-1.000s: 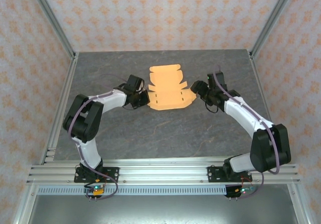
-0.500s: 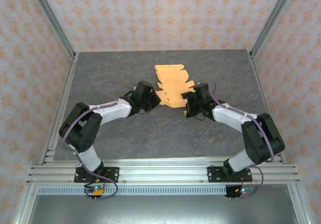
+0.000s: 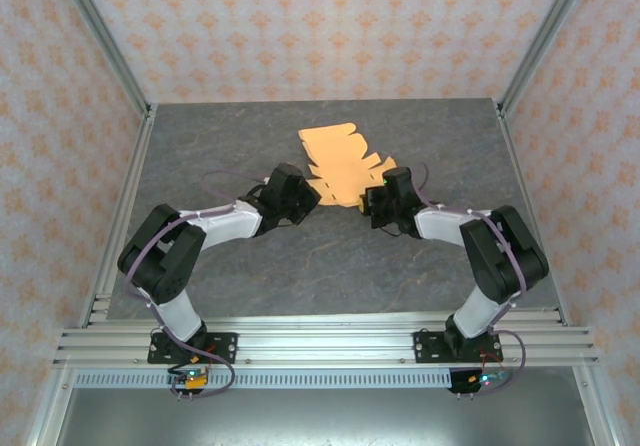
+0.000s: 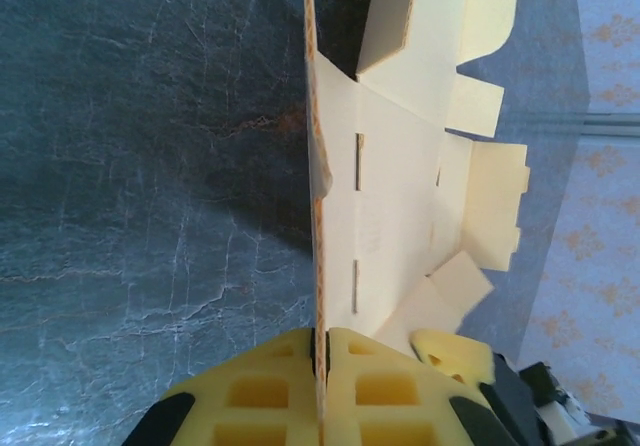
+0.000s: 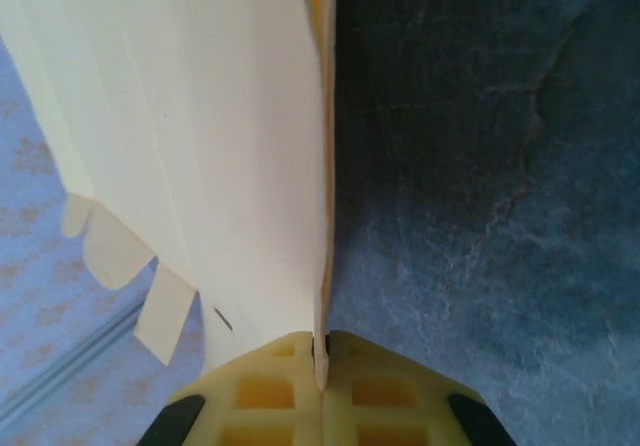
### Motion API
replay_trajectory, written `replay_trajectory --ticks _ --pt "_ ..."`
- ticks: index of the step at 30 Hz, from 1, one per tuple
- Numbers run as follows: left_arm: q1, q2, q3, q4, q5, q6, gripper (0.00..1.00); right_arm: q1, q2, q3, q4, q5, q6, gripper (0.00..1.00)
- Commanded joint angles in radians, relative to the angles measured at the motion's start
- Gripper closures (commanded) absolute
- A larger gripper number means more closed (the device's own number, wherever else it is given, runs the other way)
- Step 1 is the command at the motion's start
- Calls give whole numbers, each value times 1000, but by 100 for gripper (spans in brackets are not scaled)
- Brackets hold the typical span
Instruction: Fold the paper box
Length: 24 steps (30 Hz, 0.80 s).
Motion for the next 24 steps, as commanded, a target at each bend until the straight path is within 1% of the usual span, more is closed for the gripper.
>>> replay_trajectory --ticks 1,3,4,5,6,8,10,11,14,16,18,19,21,23,24 --pt "-14 -43 -18 -1 23 -7 80 -13 31 49 61 12 -101 100" --pt "-14 -93 -21 -71 0 10 45 -14 17 76 -2 29 -205 100" --pt "-14 -121 -25 -105 -15 30 36 -15 2 88 -47 45 -266 100" --pt "-13 -159 -24 -148 -39 62 31 -15 -16 104 -99 66 -342 100" --pt "-12 -202 -17 -205 -72 104 28 -14 -34 118 -139 82 -427 100" --pt "-7 -278 0 -321 -146 178 25 -14 -62 147 -194 98 -612 100" --pt "7 -351 14 -419 -230 234 21 -15 -80 191 -269 85 -804 100" --pt "21 -387 17 -455 -263 258 20 -15 -88 217 -312 72 -925 100" --pt "77 -462 20 -488 -318 341 20 -19 -143 243 -368 47 -1226 100" --pt "118 -498 31 -494 -335 404 20 -19 -173 261 -405 16 -1473 100" --pt "139 -526 46 -480 -363 485 20 -21 -179 311 -497 39 -1676 100" --pt "144 -537 55 -476 -397 531 20 -24 -174 342 -555 61 -1759 100" --pt "153 -544 82 -477 -433 627 18 -35 -148 418 -674 57 -1901 100" --pt "175 -528 122 -491 -408 692 16 -37 -97 515 -820 -12 -2098 100" --pt "188 -515 143 -499 -380 707 16 -38 -71 562 -926 -59 -2206 100"
